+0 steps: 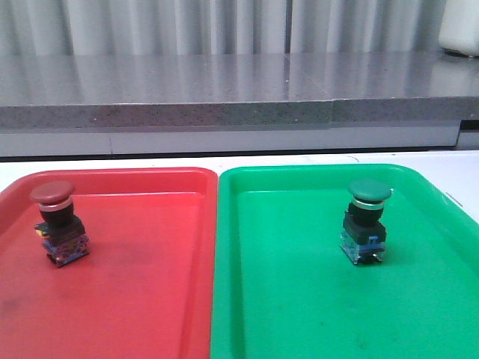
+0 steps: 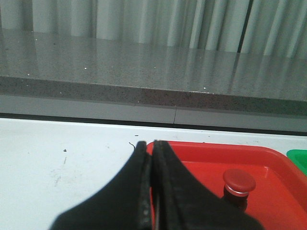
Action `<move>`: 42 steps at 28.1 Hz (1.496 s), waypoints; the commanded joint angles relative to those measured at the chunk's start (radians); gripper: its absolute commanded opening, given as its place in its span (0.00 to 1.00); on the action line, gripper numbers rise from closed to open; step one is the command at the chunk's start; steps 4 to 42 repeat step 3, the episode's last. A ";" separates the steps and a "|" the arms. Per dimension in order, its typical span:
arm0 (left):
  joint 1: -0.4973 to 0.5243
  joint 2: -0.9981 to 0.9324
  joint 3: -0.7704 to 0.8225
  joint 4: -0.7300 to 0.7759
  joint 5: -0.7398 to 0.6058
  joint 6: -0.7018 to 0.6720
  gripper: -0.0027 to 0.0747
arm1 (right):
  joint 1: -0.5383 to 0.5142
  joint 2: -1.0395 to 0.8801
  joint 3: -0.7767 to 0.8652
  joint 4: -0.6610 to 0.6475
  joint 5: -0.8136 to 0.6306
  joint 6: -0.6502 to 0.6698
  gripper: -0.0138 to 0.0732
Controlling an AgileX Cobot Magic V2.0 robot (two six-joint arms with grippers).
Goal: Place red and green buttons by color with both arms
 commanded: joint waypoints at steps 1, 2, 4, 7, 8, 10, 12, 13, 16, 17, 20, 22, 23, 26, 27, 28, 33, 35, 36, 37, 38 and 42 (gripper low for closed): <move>0.001 -0.016 0.024 -0.007 -0.085 -0.006 0.01 | -0.004 -0.016 -0.006 -0.001 -0.090 -0.007 0.08; 0.001 -0.016 0.024 -0.007 -0.085 -0.006 0.01 | -0.004 -0.016 -0.006 -0.001 -0.090 -0.007 0.08; 0.001 -0.016 0.024 -0.007 -0.085 -0.006 0.01 | -0.004 -0.016 -0.006 -0.001 -0.090 -0.007 0.08; 0.001 -0.016 0.024 -0.007 -0.085 -0.006 0.01 | -0.004 -0.016 -0.006 -0.001 -0.090 -0.007 0.08; 0.001 -0.016 0.024 -0.007 -0.085 -0.006 0.01 | -0.004 -0.016 -0.006 -0.001 -0.090 -0.007 0.08; 0.001 -0.016 0.024 -0.007 -0.085 -0.006 0.01 | -0.004 -0.016 -0.006 -0.001 -0.090 -0.007 0.08; 0.001 -0.016 0.024 -0.007 -0.085 -0.006 0.01 | -0.004 -0.016 -0.006 -0.001 -0.090 -0.007 0.08; 0.001 -0.016 0.024 -0.007 -0.085 -0.006 0.01 | -0.004 -0.016 -0.006 -0.001 -0.090 -0.007 0.08; 0.001 -0.016 0.024 -0.007 -0.085 -0.006 0.01 | -0.004 -0.016 -0.006 -0.001 -0.090 -0.007 0.08; 0.001 -0.016 0.024 -0.007 -0.085 -0.006 0.01 | -0.004 -0.016 -0.006 -0.001 -0.090 -0.007 0.08; 0.001 -0.016 0.024 -0.007 -0.085 -0.006 0.01 | -0.004 -0.016 -0.006 -0.001 -0.090 -0.007 0.08; 0.001 -0.016 0.024 -0.007 -0.085 -0.006 0.01 | -0.004 -0.016 -0.006 -0.001 -0.090 -0.007 0.08; 0.001 -0.016 0.024 -0.007 -0.085 -0.006 0.01 | -0.004 -0.016 -0.006 -0.001 -0.090 -0.007 0.08; 0.001 -0.016 0.024 -0.007 -0.085 -0.006 0.01 | -0.004 -0.016 -0.006 -0.001 -0.090 -0.007 0.08; 0.001 -0.016 0.024 -0.007 -0.085 -0.006 0.01 | -0.004 -0.016 -0.006 -0.001 -0.090 -0.007 0.08; 0.001 -0.016 0.024 -0.007 -0.085 -0.006 0.01 | -0.004 -0.016 -0.006 -0.001 -0.090 -0.007 0.08; 0.001 -0.016 0.024 -0.007 -0.085 -0.006 0.01 | -0.004 -0.016 -0.006 -0.001 -0.090 -0.007 0.08; 0.001 -0.016 0.024 -0.007 -0.085 -0.006 0.01 | -0.004 -0.016 -0.006 -0.001 -0.090 -0.007 0.08; 0.001 -0.016 0.024 -0.007 -0.085 -0.006 0.01 | -0.004 -0.016 -0.006 -0.001 -0.090 -0.007 0.08; 0.001 -0.016 0.024 -0.007 -0.085 -0.006 0.01 | -0.004 -0.016 -0.006 -0.001 -0.090 -0.007 0.08; 0.001 -0.016 0.024 -0.007 -0.085 -0.006 0.01 | -0.004 -0.016 -0.006 -0.001 -0.090 -0.007 0.08; 0.001 -0.016 0.024 -0.007 -0.085 -0.006 0.01 | -0.004 -0.016 -0.006 -0.001 -0.090 -0.007 0.08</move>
